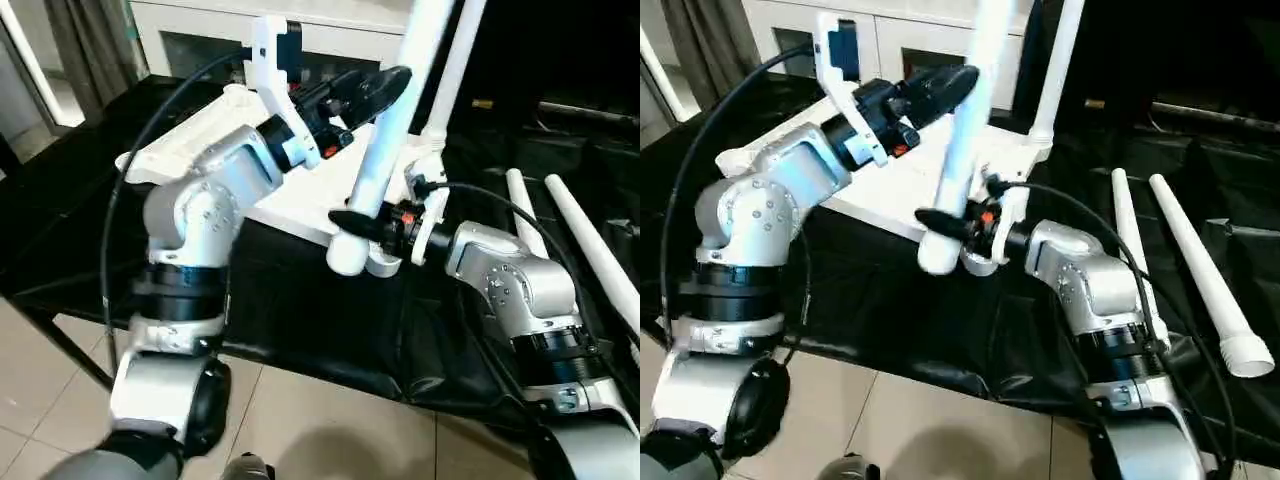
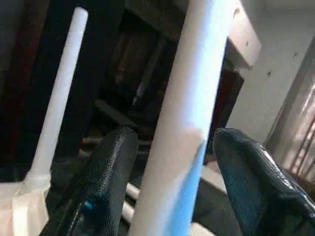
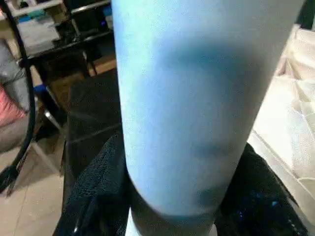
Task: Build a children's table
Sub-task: Pick table leg
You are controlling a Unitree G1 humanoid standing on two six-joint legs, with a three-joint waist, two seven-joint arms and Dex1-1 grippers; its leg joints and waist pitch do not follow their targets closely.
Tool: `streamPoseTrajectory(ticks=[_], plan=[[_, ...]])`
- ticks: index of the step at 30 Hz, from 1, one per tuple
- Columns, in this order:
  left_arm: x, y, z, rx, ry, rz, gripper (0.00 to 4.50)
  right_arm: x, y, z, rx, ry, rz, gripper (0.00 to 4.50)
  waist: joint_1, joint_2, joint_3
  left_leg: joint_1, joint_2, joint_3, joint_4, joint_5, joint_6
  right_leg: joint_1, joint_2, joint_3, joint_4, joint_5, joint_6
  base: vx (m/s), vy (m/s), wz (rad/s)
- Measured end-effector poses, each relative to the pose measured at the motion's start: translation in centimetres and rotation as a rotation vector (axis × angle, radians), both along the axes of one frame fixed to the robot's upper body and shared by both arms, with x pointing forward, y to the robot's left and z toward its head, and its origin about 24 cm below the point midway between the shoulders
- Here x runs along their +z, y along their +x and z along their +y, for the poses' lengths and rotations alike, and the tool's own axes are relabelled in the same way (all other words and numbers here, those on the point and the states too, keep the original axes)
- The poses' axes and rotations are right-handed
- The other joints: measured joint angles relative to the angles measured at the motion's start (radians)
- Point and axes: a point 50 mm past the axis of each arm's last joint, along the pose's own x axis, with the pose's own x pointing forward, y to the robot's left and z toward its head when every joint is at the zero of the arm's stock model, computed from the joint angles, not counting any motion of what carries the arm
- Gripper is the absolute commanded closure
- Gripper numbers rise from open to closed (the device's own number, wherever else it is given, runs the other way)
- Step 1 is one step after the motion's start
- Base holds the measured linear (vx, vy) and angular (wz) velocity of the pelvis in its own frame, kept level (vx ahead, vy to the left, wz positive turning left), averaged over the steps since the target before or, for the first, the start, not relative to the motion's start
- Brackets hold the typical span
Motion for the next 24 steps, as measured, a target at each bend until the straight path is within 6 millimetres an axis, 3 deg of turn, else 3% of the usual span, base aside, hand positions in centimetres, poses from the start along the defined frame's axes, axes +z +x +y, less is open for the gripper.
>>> streamPoseTrajectory(ticks=[3,6,9,12,15,18,21,24], plan=[[0.0,0.4,0.9,0.116,-0.037,-0.009,1.54,0.0,0.4,-0.3,-0.090,0.001,-0.015,2.61,-0.003,0.002,-0.001,0.000,0.000,0.000,0.000,0.000,0.000,0.000,0.000,0.000,0.000,0.000,0.000,0.000,0.000,0.00],[-1.4,1.1,5.0,0.441,0.050,-0.010,1.54,-0.5,0.8,-1.9,-0.288,-0.064,-0.053,2.61,-0.018,0.006,-0.003,0.002,0.000,0.000,-0.003,0.000,0.000,0.001,0.000,0.000,-0.001,0.000,0.001,0.000,0.000,0.00],[-4.3,1.0,8.9,0.700,0.175,0.059,1.54,-1.8,0.7,-4.1,-0.470,-0.157,-0.072,2.61,-0.025,0.007,-0.004,0.002,0.000,-0.001,-0.003,0.002,-0.003,0.000,0.001,0.000,-0.001,0.000,0.002,0.000,0.000,0.00],[-8.5,-0.9,12.2,0.903,0.400,0.073,1.54,-2.6,-0.4,-5.2,-0.580,-0.243,-0.139,2.61,-0.038,0.012,-0.005,0.001,0.000,-0.001,-0.004,0.002,-0.003,0.000,0.001,0.000,-0.003,-0.002,0.006,0.000,0.000,0.00],[-11.0,-2.5,13.2,0.983,0.516,0.076,1.54,-2.7,-1.4,-5.2,-0.624,-0.270,-0.172,2.61,-0.044,0.015,-0.006,0.000,0.000,-0.001,-0.005,0.001,-0.003,0.001,0.002,0.000,-0.006,-0.001,0.006,0.000,0.000,0.00],[-12.7,-4.2,13.0,0.978,0.550,0.084,1.54,-3.5,-2.7,-4.8,-0.630,-0.285,-0.177,2.61,-0.047,0.018,-0.006,0.001,0.000,-0.001,-0.005,0.000,-0.001,0.002,0.002,0.000,-0.008,-0.002,0.007,0.000,0.000,0.00],[-12.6,-4.7,12.6,0.981,0.529,0.079,1.54,-4.5,-3.4,-4.7,-0.644,-0.274,-0.137,2.61,-0.053,0.022,-0.004,0.001,0.000,-0.001,-0.005,0.000,-0.001,0.002,0.002,0.000,-0.009,0.000,0.010,0.000,0.000,0.00],[-12.3,-4.8,11.9,0.979,0.497,0.068,1.54,-5.0,-3.8,-4.9,-0.688,-0.216,-0.107,2.61,-0.060,0.035,-0.005,0.003,-0.001,-0.001,-0.005,0.000,-0.001,0.003,0.002,0.000,-0.010,0.000,0.010,0.000,0.000,0.00]])
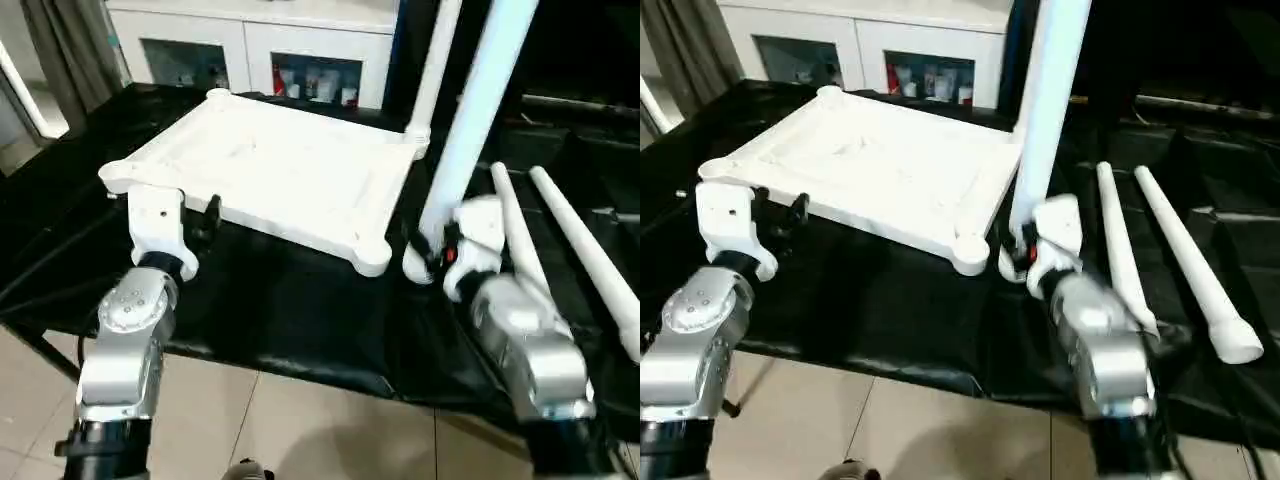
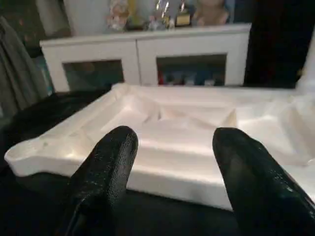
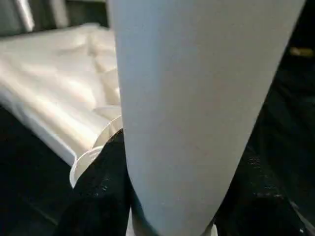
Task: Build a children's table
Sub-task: Pick table leg
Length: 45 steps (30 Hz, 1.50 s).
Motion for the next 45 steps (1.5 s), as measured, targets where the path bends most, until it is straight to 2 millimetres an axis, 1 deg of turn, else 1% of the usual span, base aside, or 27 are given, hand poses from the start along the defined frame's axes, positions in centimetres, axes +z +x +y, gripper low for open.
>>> streamPoseTrajectory(ticks=[4,6,8,10,11,12,13,14,15,16,17,19,20,22,24,25,26,28,29,30,31,32,34,38,40,42,45], plan=[[0.2,0.3,-0.2,0.005,-0.004,-0.007,1.54,0.1,0.0,-0.1,-0.019,0.020,-0.011,2.61,-0.018,0.011,0.000,0.008,0.000,0.002,-0.003,0.000,0.000,0.001,0.001,0.000,-0.002,0.000,0.001,-0.017,-0.003,-0.01],[0.2,0.5,-0.1,0.011,-0.003,-0.005,1.54,0.2,0.1,0.2,-0.014,0.028,-0.017,2.61,-0.019,0.022,0.007,0.040,0.004,0.009,-0.004,-0.014,-0.004,0.013,0.022,0.011,-0.020,0.000,0.001,-0.060,-0.023,-0.33],[0.5,0.7,-0.1,0.015,0.006,-0.021,1.54,0.2,0.2,0.6,-0.003,0.034,-0.019,2.61,-0.026,0.038,0.017,0.088,0.022,0.007,-0.008,-0.033,-0.014,0.049,0.029,-0.005,-0.035,-0.006,-0.006,0.003,0.010,-0.80],[1.2,1.1,-0.2,0.010,0.012,-0.046,1.54,0.1,0.1,0.6,-0.001,0.036,-0.016,2.61,-0.030,0.028,0.025,0.119,0.023,0.014,-0.011,-0.042,-0.024,0.054,0.007,-0.008,0.035,-0.065,-0.021,-0.006,0.004,-0.84],[1.6,1.2,-0.5,0.000,0.013,-0.060,1.54,0.0,0.0,0.5,0.001,0.036,-0.013,2.61,-0.034,0.005,0.022,0.132,0.016,0.030,-0.011,-0.048,-0.033,0.067,-0.009,0.009,0.081,-0.095,-0.014,0.033,-0.106,-0.44],[1.7,1.3,-0.8,-0.009,0.009,-0.065,1.54,0.2,0.1,0.5,0.008,0.032,-0.018,2.61,-0.034,-0.013,0.016,0.135,0.014,0.025,0.001,-0.065,-0.045,0.067,0.002,0.022,0.094,-0.101,-0.011,0.033,-0.106,-0.44],[1.4,1.2,-1.0,-0.016,0.007,-0.054,1.54,0.2,0.1,0.5,0.015,0.028,-0.022,2.61,-0.038,-0.008,0.013,0.123,0.006,0.007,0.021,-0.095,-0.033,0.062,0.008,0.019,0.091,-0.107,-0.019,0.070,-0.111,-0.29],[1.1,1.1,-1.4,-0.030,0.007,-0.042,1.54,0.2,0.1,0.4,0.019,0.024,-0.023,2.61,-0.036,-0.005,0.009,0.081,-0.014,-0.014,0.088,-0.122,0.016,0.050,0.016,0.023,0.089,-0.109,-0.022,0.077,-0.092,-0.10],[1.0,1.1,-1.6,-0.043,0.009,-0.041,1.54,0.0,0.0,0.1,0.014,0.014,-0.016,2.61,-0.035,-0.003,0.008,0.056,-0.046,-0.029,0.127,-0.130,0.032,0.051,0.016,0.029,0.088,-0.111,-0.025,0.077,-0.092,-0.10],[1.0,1.1,-1.6,-0.045,0.010,-0.038,1.54,-0.1,0.0,0.0,0.015,0.009,-0.012,2.61,-0.033,-0.003,0.006,0.034,-0.070,-0.036,0.137,-0.128,0.035,0.054,0.019,0.029,0.082,-0.112,-0.028,0.086,-0.098,0.10],[1.0,1.1,-1.5,-0.042,0.015,-0.038,1.54,0.0,0.0,0.1,0.023,0.009,-0.015,2.61,-0.022,0.006,0.000,0.012,-0.084,-0.042,0.112,-0.127,0.036,0.058,0.038,0.024,0.071,-0.111,-0.035,0.096,-0.068,0.06],[1.1,1.0,-1.2,-0.035,0.021,-0.041,1.54,0.1,0.1,0.4,0.042,0.010,-0.019,2.61,-0.009,0.041,-0.013,-0.006,-0.080,-0.053,0.060,-0.089,0.066,0.074,0.068,-0.004,0.057,-0.111,-0.044,0.119,-0.038,0.00],[0.7,0.7,-0.5,-0.012,0.031,-0.032,1.54,0.1,0.2,1.0,0.068,0.017,-0.016,2.61,-0.004,0.050,-0.017,0.003,-0.060,-0.067,0.059,-0.054,0.058,0.089,0.084,-0.018,0.045,-0.115,-0.045,0.196,0.020,-0.08],[0.0,0.2,0.4,0.029,0.040,-0.004,1.54,0.5,0.5,2.3,0.137,0.020,-0.029,2.61,-0.019,0.035,-0.017,0.017,-0.067,-0.073,0.044,-0.059,0.056,0.087,0.078,-0.015,0.048,-0.127,-0.052,0.194,0.008,-0.04],[-0.5,-0.1,0.9,0.052,0.043,0.018,1.54,1.2,0.8,2.5,0.157,0.014,-0.061,2.61,-0.036,0.021,-0.020,0.022,-0.078,-0.072,0.044,-0.070,0.062,0.049,0.045,0.023,0.114,-0.128,-0.032,0.147,-0.022,0.08],[-0.5,-0.1,1.0,0.057,0.044,0.018,1.54,1.3,0.8,2.4,0.160,0.010,-0.067,2.61,-0.044,0.013,-0.021,0.023,-0.083,-0.071,0.044,-0.073,0.064,0.029,0.027,0.037,0.117,-0.119,-0.014,0.116,-0.051,0.10],[-0.3,-0.2,1.0,0.059,0.045,0.009,1.54,1.4,0.8,2.4,0.163,0.007,-0.070,2.61,-0.051,-0.008,-0.021,0.024,-0.093,-0.066,0.047,-0.078,0.059,0.008,-0.002,0.062,0.082,-0.102,0.005,0.091,-0.095,0.07],[-0.4,-0.2,0.4,0.042,0.035,0.013,1.54,0.8,0.9,1.6,0.150,-0.009,-0.044,2.61,-0.040,-0.017,-0.019,0.017,-0.091,-0.065,0.073,-0.102,0.132,0.021,0.003,0.066,0.077,-0.100,0.011,0.090,-0.106,0.05],[-0.5,-0.1,-0.3,0.023,0.028,0.018,1.54,0.4,0.9,0.9,0.132,-0.017,-0.027,2.61,-0.031,-0.018,-0.018,0.004,-0.092,-0.068,0.109,-0.113,0.152,0.033,0.010,0.064,0.061,-0.098,0.006,0.084,-0.109,-0.07],[-0.5,-0.1,-0.3,0.022,0.025,0.018,1.54,0.3,0.9,0.5,0.118,-0.019,-0.023,2.61,-0.023,-0.017,-0.019,-0.008,-0.094,-0.069,0.121,-0.110,0.148,0.040,0.016,0.062,0.052,-0.095,0.002,0.084,-0.109,-0.07],[-0.4,-0.1,-0.3,0.025,0.026,0.013,1.54,0.4,0.9,0.2,0.108,-0.021,-0.028,2.61,-0.018,-0.009,-0.023,-0.018,-0.092,-0.072,0.101,-0.098,0.128,0.045,0.024,0.052,0.046,-0.094,-0.002,0.081,-0.077,-0.05],[0.0,-0.2,-0.2,0.029,0.027,-0.002,1.54,0.6,1.0,0.1,0.106,-0.021,-0.040,2.61,-0.013,0.011,-0.029,-0.022,-0.080,-0.075,0.046,-0.049,0.079,0.046,0.043,0.037,0.046,-0.095,-0.003,0.088,-0.015,-0.05],[0.1,-0.2,0.2,0.041,0.032,-0.006,1.54,0.5,1.1,0.6,0.120,-0.012,-0.040,2.61,-0.010,0.009,-0.031,-0.026,-0.068,-0.078,0.051,-0.045,0.045,0.042,0.048,0.031,0.045,-0.094,0.001,0.102,0.002,-0.01],[-0.1,-0.2,0.0,0.035,0.032,0.003,1.54,0.6,1.2,1.0,0.135,-0.016,-0.043,2.61,0.023,0.009,-0.031,-0.053,-0.075,-0.061,0.066,-0.051,0.072,0.018,0.032,0.040,0.057,-0.090,0.010,0.086,0.030,0.03],[-0.3,-0.3,-0.2,0.027,0.030,0.009,1.54,0.5,1.0,0.3,0.115,-0.022,-0.037,2.61,0.041,0.011,-0.031,-0.057,-0.075,-0.051,0.077,-0.057,0.089,0.019,0.023,0.047,0.054,-0.085,0.020,-0.012,0.079,0.03],[-0.5,-0.4,-0.3,0.025,0.027,0.016,1.54,0.4,1.0,-0.4,0.092,-0.026,-0.034,2.61,0.051,0.017,-0.029,-0.056,-0.069,-0.064,0.103,-0.071,0.104,0.031,0.007,0.051,0.042,-0.078,0.037,-0.085,0.167,-0.05],[-1.0,-0.6,-0.1,0.032,0.032,0.032,1.54,0.2,0.9,-0.4,0.090,-0.021,-0.029,2.61,0.027,0.029,-0.022,-0.029,-0.083,-0.033,0.083,-0.066,0.105,0.052,-0.015,0.050,0.009,-0.075,0.021,-0.089,0.255,0.04]])
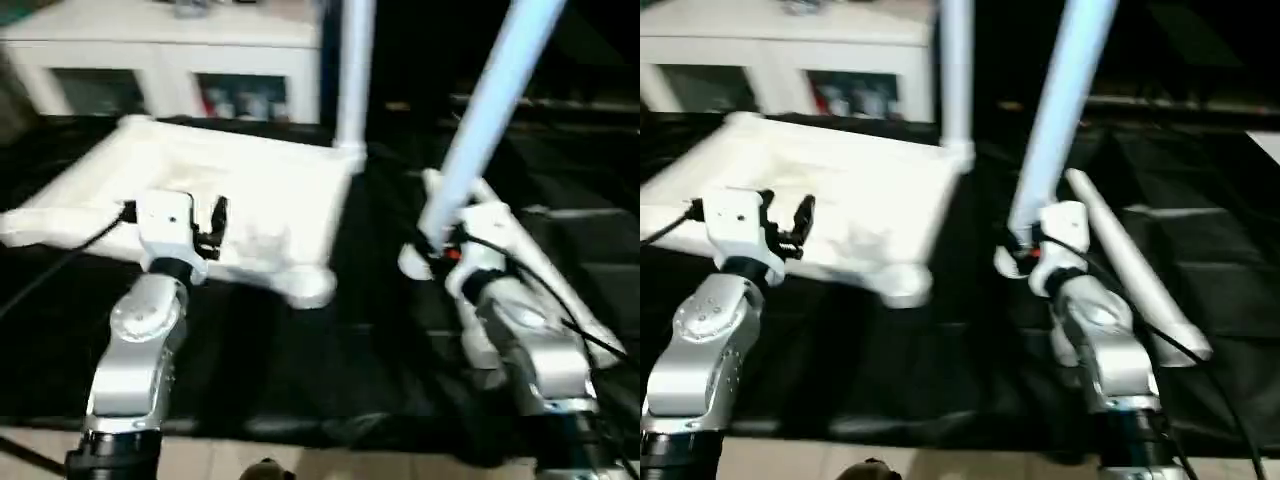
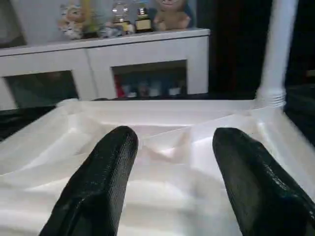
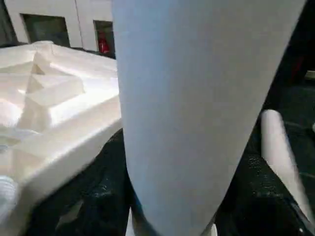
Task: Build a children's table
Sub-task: Pick table leg
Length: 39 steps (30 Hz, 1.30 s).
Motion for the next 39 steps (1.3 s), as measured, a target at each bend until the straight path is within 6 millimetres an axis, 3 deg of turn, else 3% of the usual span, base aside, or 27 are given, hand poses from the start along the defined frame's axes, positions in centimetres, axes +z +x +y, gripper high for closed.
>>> streamPoseTrajectory(ticks=[1,2,3,4,5,6,7,8,9,10,11,12,13,14,16,17,19,22,23,24,25,26,28,31,33,36,39], plan=[[-0.1,-0.1,0.2,0.006,0.003,0.004,1.54,0.0,0.0,0.4,0.012,0.004,-0.002,2.61,-0.014,0.003,0.002,0.006,-0.012,0.008,-0.016,0.009,0.015,-0.001,-0.006,-0.002,0.018,-0.024,-0.038,-0.095,0.282,0.07],[0.0,-0.1,0.4,0.016,0.005,0.002,1.54,0.0,0.0,0.8,0.024,0.007,-0.002,2.61,-0.030,0.002,0.003,0.012,-0.023,0.019,-0.034,0.020,0.032,-0.022,-0.007,-0.029,0.097,-0.045,-0.047,-0.093,0.245,0.08],[0.0,0.0,0.5,0.019,0.006,0.000,1.54,0.0,0.0,0.8,0.026,0.007,-0.001,2.61,-0.039,0.000,0.002,0.015,-0.030,0.032,-0.046,0.028,0.044,-0.028,0.005,-0.055,0.127,-0.050,-0.040,-0.093,0.245,0.08],[0.1,0.0,0.4,0.019,0.006,-0.001,1.54,0.0,0.0,0.8,0.026,0.006,-0.003,2.61,-0.047,-0.005,0.001,0.015,-0.040,0.049,-0.057,0.033,0.052,-0.027,0.021,-0.076,0.133,-0.051,-0.038,-0.103,0.193,0.00],[0.1,0.0,0.4,0.019,0.007,-0.002,1.54,0.1,0.1,0.7,0.025,0.004,-0.007,2.61,-0.055,-0.024,0.002,0.015,-0.066,0.076,-0.073,0.042,0.064,-0.022,0.033,-0.085,0.112,-0.049,-0.034,-0.116,0.160,-0.11],[0.0,0.0,0.3,0.019,0.003,0.000,1.54,0.2,0.1,0.7,0.024,0.000,-0.009,2.61,-0.061,-0.043,0.003,0.013,-0.089,0.098,-0.084,0.048,0.067,-0.018,0.037,-0.066,0.100,-0.048,-0.041,-0.116,0.160,-0.11],[-0.1,0.0,0.0,0.008,0.001,0.006,1.54,0.0,0.0,0.2,0.012,-0.006,-0.001,2.61,-0.069,-0.044,0.006,0.005,-0.100,0.095,-0.061,0.040,0.053,-0.028,0.016,-0.055,0.095,-0.049,-0.032,-0.152,0.169,0.09],[-0.2,-0.1,-0.8,-0.015,-0.007,0.008,1.54,-0.2,0.0,-0.4,-0.006,-0.012,0.008,2.61,-0.054,-0.041,0.004,-0.045,-0.107,-0.006,0.116,-0.006,-0.022,-0.039,0.009,-0.035,0.094,-0.030,-0.020,-0.101,0.209,-0.30],[-0.6,-0.2,-0.7,-0.011,-0.007,0.020,1.54,-0.3,0.0,-0.4,-0.007,-0.013,0.012,2.61,-0.056,-0.045,0.008,-0.053,-0.102,-0.071,0.199,-0.023,-0.060,-0.038,-0.015,-0.048,0.084,-0.016,-0.008,-0.101,0.209,-0.30],[-0.5,-0.2,-0.5,-0.004,0.002,0.021,1.54,-0.3,0.0,-0.3,-0.005,-0.008,0.010,2.61,-0.056,-0.047,0.009,-0.035,-0.076,-0.095,0.201,-0.036,-0.098,-0.038,-0.044,-0.064,0.072,-0.001,0.003,-0.064,0.248,-0.61],[-0.2,0.0,-0.7,-0.002,0.015,0.008,1.54,-0.2,0.1,-0.4,-0.008,-0.011,0.010,2.61,-0.065,-0.036,0.007,0.012,-0.021,-0.099,0.102,-0.043,-0.110,-0.034,-0.058,-0.083,0.051,0.018,0.011,-0.087,0.299,-0.18],[0.3,0.2,-0.9,-0.006,0.028,-0.011,1.54,-0.2,0.1,-0.4,-0.010,-0.009,0.005,2.61,-0.075,-0.018,0.006,0.040,0.024,-0.090,0.037,-0.057,-0.114,-0.029,-0.062,-0.097,0.039,0.030,0.015,-0.087,0.299,-0.18],[0.5,0.3,-0.7,0.002,0.050,-0.016,1.54,-0.3,0.1,-0.4,-0.014,-0.005,0.010,2.61,-0.093,-0.018,0.009,0.036,0.032,-0.082,0.025,-0.045,-0.102,-0.027,-0.050,-0.086,0.021,0.031,0.003,-0.091,0.239,0.12],[0.4,0.3,-0.3,0.024,0.061,-0.009,1.54,-0.4,0.1,0.0,0.000,-0.003,0.012,2.61,-0.105,-0.014,0.010,0.032,0.031,-0.081,0.015,-0.038,-0.091,-0.023,-0.014,-0.048,0.004,0.023,-0.049,-0.098,0.203,0.15],[0.4,0.3,-0.1,0.045,0.065,-0.011,1.54,-0.4,0.1,0.6,0.021,0.005,0.011,2.61,-0.103,-0.008,0.011,0.028,0.031,-0.082,0.013,-0.034,-0.086,-0.008,0.020,-0.046,0.001,0.038,-0.090,-0.082,0.193,0.07],[0.4,0.3,0.1,0.058,0.065,-0.013,1.54,0.0,0.3,1.0,0.036,0.003,0.001,2.61,-0.098,-0.011,0.010,0.025,0.032,-0.082,0.010,-0.027,-0.077,-0.001,0.048,-0.050,0.035,0.036,-0.087,-0.055,0.083,0.00],[0.4,0.3,0.2,0.064,0.077,-0.013,1.54,0.6,0.6,1.3,0.048,0.003,-0.025,2.61,-0.092,-0.015,0.004,0.017,0.032,-0.082,-0.011,-0.005,-0.071,-0.012,0.076,-0.051,0.094,0.014,-0.074,-0.063,0.047,0.00],[0.3,0.3,-0.1,0.071,0.063,-0.012,1.54,0.7,0.6,1.3,0.048,0.002,-0.030,2.61,-0.086,-0.027,-0.005,0.004,0.032,-0.079,-0.046,0.038,-0.070,-0.024,0.074,-0.030,0.091,-0.005,-0.078,-0.087,-0.069,-0.01],[0.3,0.3,-0.2,0.069,0.053,-0.011,1.54,0.7,0.6,1.2,0.047,0.002,-0.029,2.61,-0.084,-0.037,-0.005,-0.004,0.026,-0.071,-0.046,0.046,-0.071,-0.022,0.057,-0.010,0.057,-0.034,-0.057,-0.102,-0.160,-0.06],[0.3,0.3,-0.4,0.068,0.045,-0.005,1.54,0.6,0.6,1.1,0.044,0.000,-0.026,2.61,-0.079,-0.040,-0.004,-0.011,0.025,-0.069,-0.048,0.047,-0.062,-0.029,0.056,-0.010,0.064,-0.028,-0.031,-0.102,-0.160,-0.06],[0.2,0.4,-0.8,0.052,0.046,0.001,1.54,0.3,0.5,0.8,0.033,-0.002,-0.016,2.61,-0.065,-0.048,-0.001,-0.020,0.020,-0.058,-0.031,0.035,-0.017,-0.034,0.057,-0.013,0.064,-0.025,-0.037,-0.098,-0.200,-0.03],[0.2,0.5,-1.4,0.029,0.047,-0.001,1.54,0.0,0.4,0.0,0.011,-0.011,0.001,2.61,-0.048,-0.053,0.002,-0.012,0.013,-0.039,-0.018,0.024,0.002,-0.036,0.057,-0.012,0.062,-0.021,-0.036,-0.092,-0.180,-0.06],[0.5,0.6,-1.4,0.023,0.050,-0.012,1.54,0.0,0.5,-0.5,-0.010,-0.012,-0.001,2.61,-0.034,-0.047,0.002,0.007,0.005,-0.034,-0.038,0.021,-0.020,-0.043,0.066,-0.022,0.055,-0.009,-0.041,-0.090,-0.153,-0.08],[0.6,0.6,-1.1,0.026,0.057,-0.016,1.54,0.2,0.6,-0.5,-0.014,-0.008,-0.008,2.61,-0.024,-0.045,0.004,0.021,0.020,-0.023,-0.071,0.041,-0.071,-0.045,0.069,-0.033,0.040,0.002,-0.047,-0.076,-0.070,0.02],[0.5,0.6,-1.2,0.016,0.055,-0.012,1.54,0.1,0.5,0.1,0.007,-0.011,-0.005,2.61,-0.024,-0.037,0.014,0.047,0.027,-0.011,-0.088,0.038,-0.080,-0.025,0.068,-0.039,0.016,0.002,-0.048,-0.052,-0.008,0.05],[0.7,0.7,-1.3,0.008,0.054,-0.027,1.54,0.1,0.6,0.1,0.007,-0.018,-0.009,2.61,-0.030,-0.021,0.025,0.048,0.029,-0.035,-0.090,0.024,-0.068,0.040,0.036,-0.123,-0.029,0.000,-0.045,0.004,0.032,0.21],[0.7,0.7,-1.5,0.001,0.055,-0.025,1.54,0.2,0.7,-0.1,-0.003,-0.028,-0.017,2.61,-0.051,-0.021,0.030,0.042,0.036,-0.035,-0.071,0.020,-0.062,0.079,0.011,-0.177,-0.042,-0.007,-0.035,0.040,0.055,0.56]])
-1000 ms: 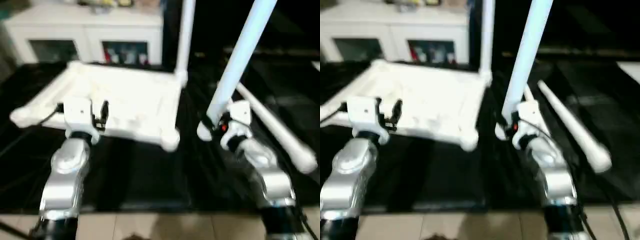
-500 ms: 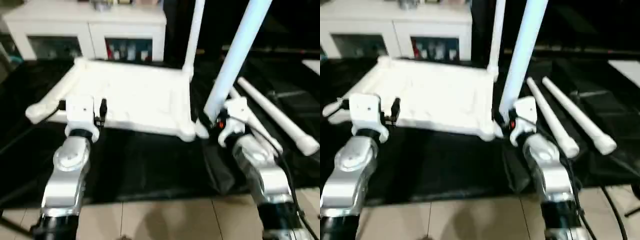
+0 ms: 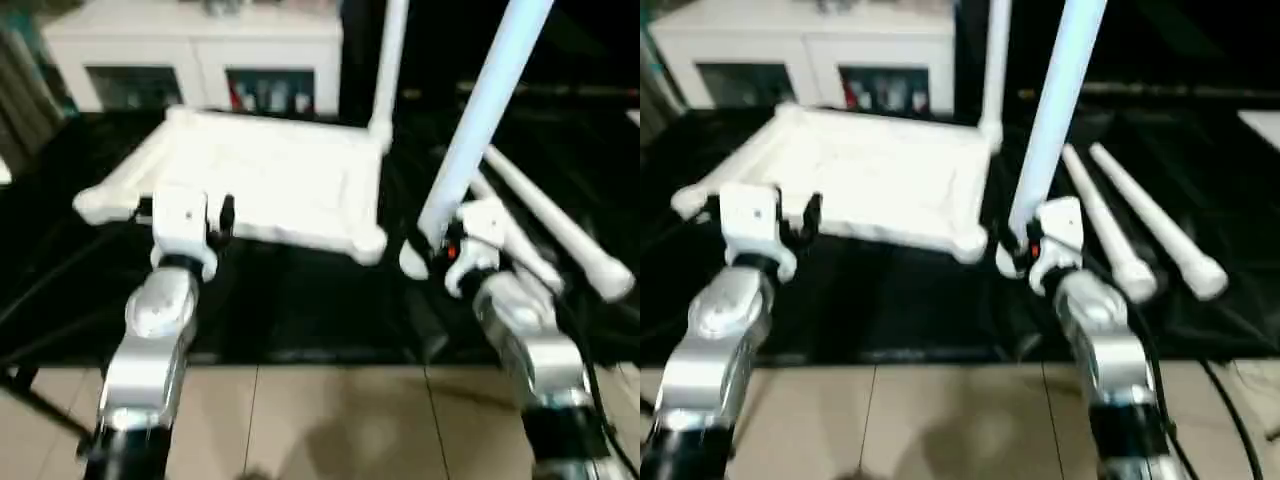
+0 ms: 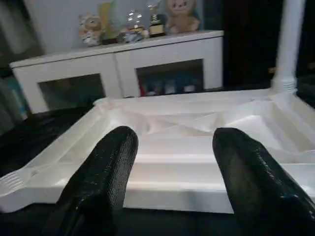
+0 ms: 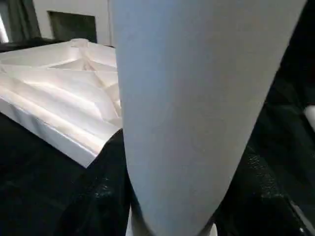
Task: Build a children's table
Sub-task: Pick table leg
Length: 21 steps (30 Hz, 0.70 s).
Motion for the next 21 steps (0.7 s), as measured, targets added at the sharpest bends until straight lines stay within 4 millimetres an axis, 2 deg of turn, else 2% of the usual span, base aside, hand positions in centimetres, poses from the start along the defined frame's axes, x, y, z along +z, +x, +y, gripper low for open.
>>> streamPoseTrajectory(ticks=[2,3,4,5,6,7,8,9,10,11,12,13,14,15,16,17,18,19,20,21], plan=[[0.0,0.0,-0.1,-0.004,0.001,0.000,1.54,-0.1,0.0,-0.1,-0.007,0.003,0.001,2.61,-0.005,0.010,0.005,0.000,0.013,0.000,0.023,-0.006,0.010,0.038,-0.002,-0.027,-0.016,-0.008,0.013,0.091,0.077,0.59],[0.0,0.0,0.0,-0.003,0.003,0.001,1.54,0.0,0.0,0.0,-0.007,0.006,-0.002,2.61,-0.012,0.014,0.007,0.010,0.016,0.003,0.025,-0.007,0.010,0.042,0.001,-0.024,-0.022,-0.014,0.021,0.112,0.084,0.58],[-0.2,0.0,0.2,0.003,0.006,0.008,1.54,0.1,0.2,0.4,0.002,0.015,-0.005,2.61,-0.012,0.012,0.008,0.021,0.011,0.007,0.021,-0.011,0.014,0.042,0.010,0.010,-0.010,-0.031,0.013,0.153,0.081,0.28],[-0.3,0.0,0.7,0.019,0.011,0.016,1.54,0.5,0.5,1.2,0.020,0.029,-0.019,2.61,-0.021,0.010,0.007,0.032,-0.010,0.006,0.019,-0.016,0.021,0.022,0.022,0.074,0.044,-0.059,-0.025,0.165,0.079,0.03],[-0.4,0.0,0.9,0.025,0.014,0.018,1.54,0.6,0.5,1.4,0.028,0.029,-0.027,2.61,-0.024,0.009,0.007,0.042,-0.023,0.006,0.017,-0.024,0.025,0.004,0.024,0.102,0.086,-0.060,-0.026,0.165,0.079,0.03],[-0.3,0.0,1.0,0.026,0.014,0.015,1.54,0.6,0.5,1.3,0.027,0.028,-0.028,2.61,-0.025,0.009,0.006,0.051,-0.033,0.007,0.016,-0.031,0.028,-0.018,0.027,0.121,0.116,-0.057,-0.022,0.163,0.055,0.04],[-0.2,0.1,1.0,0.026,0.013,0.013,1.54,0.6,0.5,1.3,0.026,0.028,-0.027,2.61,-0.032,0.007,0.004,0.059,-0.041,0.009,0.015,-0.040,0.028,-0.050,0.030,0.133,0.128,-0.046,-0.012,0.151,0.002,0.01],[-0.2,0.1,0.9,0.024,0.013,0.011,1.54,0.6,0.5,1.3,0.026,0.028,-0.026,2.61,-0.037,-0.001,0.001,0.062,-0.048,0.017,0.013,-0.045,0.026,-0.081,0.027,0.140,0.123,-0.035,-0.004,0.151,0.002,0.01],[-0.2,0.1,0.9,0.024,0.013,0.011,1.54,0.6,0.5,1.3,0.025,0.027,-0.026,2.61,-0.045,-0.015,0.001,0.069,-0.061,0.026,0.012,-0.050,0.024,-0.099,0.020,0.152,0.096,-0.018,-0.003,0.143,-0.055,0.04],[-0.3,0.1,0.6,0.015,0.005,0.012,1.54,0.4,0.4,1.0,0.018,0.022,-0.021,2.61,-0.048,-0.038,-0.001,0.076,-0.081,0.041,0.015,-0.059,0.026,-0.095,0.006,0.179,0.070,0.034,0.014,0.155,-0.117,0.13],[-0.4,0.1,0.0,-0.006,-0.003,0.018,1.54,0.1,0.2,0.3,0.000,0.012,-0.010,2.61,-0.045,-0.038,-0.002,0.083,-0.078,0.046,0.019,-0.070,0.048,-0.088,0.008,0.184,0.074,0.018,0.011,0.155,-0.117,0.13],[-0.4,0.2,-0.9,-0.038,-0.005,0.019,1.54,-0.1,0.1,-0.2,-0.019,0.008,-0.003,2.61,-0.037,-0.032,-0.005,0.070,-0.078,0.033,0.062,-0.092,0.089,-0.081,0.012,0.184,0.068,0.010,0.011,0.197,-0.103,0.09],[-0.4,0.2,-1.4,-0.064,0.001,0.017,1.54,-0.3,0.1,-0.7,-0.042,0.010,0.005,2.61,-0.029,-0.030,-0.006,0.043,-0.081,0.013,0.125,-0.098,0.100,-0.067,0.019,0.184,0.056,0.006,0.008,0.207,-0.064,-0.06],[-0.2,0.3,-1.4,-0.068,0.003,0.013,1.54,-0.3,0.2,-0.9,-0.051,0.008,0.005,2.61,-0.025,-0.028,-0.007,0.019,-0.081,0.001,0.148,-0.097,0.098,-0.057,0.021,0.181,0.050,0.002,0.004,0.207,-0.064,-0.06],[-0.1,0.3,-1.4,-0.068,0.006,0.010,1.54,-0.2,0.2,-1.0,-0.056,0.010,0.003,2.61,-0.020,-0.026,-0.008,-0.002,-0.079,-0.005,0.147,-0.096,0.096,-0.048,0.024,0.177,0.046,-0.003,-0.001,0.177,-0.043,-0.03],[-0.1,0.3,-1.4,-0.069,0.007,0.010,1.54,-0.2,0.2,-1.0,-0.056,0.013,0.003,2.61,-0.010,-0.009,-0.011,-0.028,-0.061,-0.008,0.116,-0.081,0.077,-0.029,0.037,0.168,0.036,-0.012,-0.002,0.188,0.030,-0.02],[-0.1,0.3,-1.4,-0.070,0.007,0.010,1.54,-0.2,0.2,-0.9,-0.055,0.015,0.003,2.61,-0.003,0.014,-0.018,-0.040,-0.045,-0.008,0.074,-0.065,0.071,-0.020,0.050,0.157,0.032,-0.020,0.000,0.188,0.030,-0.02],[-0.1,0.3,-1.2,-0.067,0.009,0.010,1.54,-0.1,0.3,-0.8,-0.053,0.018,-0.003,2.61,0.005,0.040,-0.019,-0.025,-0.013,-0.003,0.019,-0.015,0.020,-0.015,0.081,0.161,0.036,-0.030,0.007,0.177,0.105,-0.35],[-0.5,0.1,-0.5,-0.046,0.015,0.026,1.54,-0.3,0.3,0.5,-0.023,0.044,0.004,2.61,0.008,0.047,-0.015,-0.008,-0.001,0.004,0.034,-0.010,0.006,-0.007,0.081,0.159,0.060,-0.051,0.004,0.195,0.102,-0.44],[-0.7,0.1,-0.1,-0.034,0.004,0.034,1.54,-0.3,0.2,1.3,0.003,0.054,0.004,2.61,-0.003,0.036,-0.017,-0.003,-0.016,0.001,0.033,-0.017,0.011,-0.020,0.066,0.155,0.097,-0.061,-0.010,0.195,0.102,-0.44]])
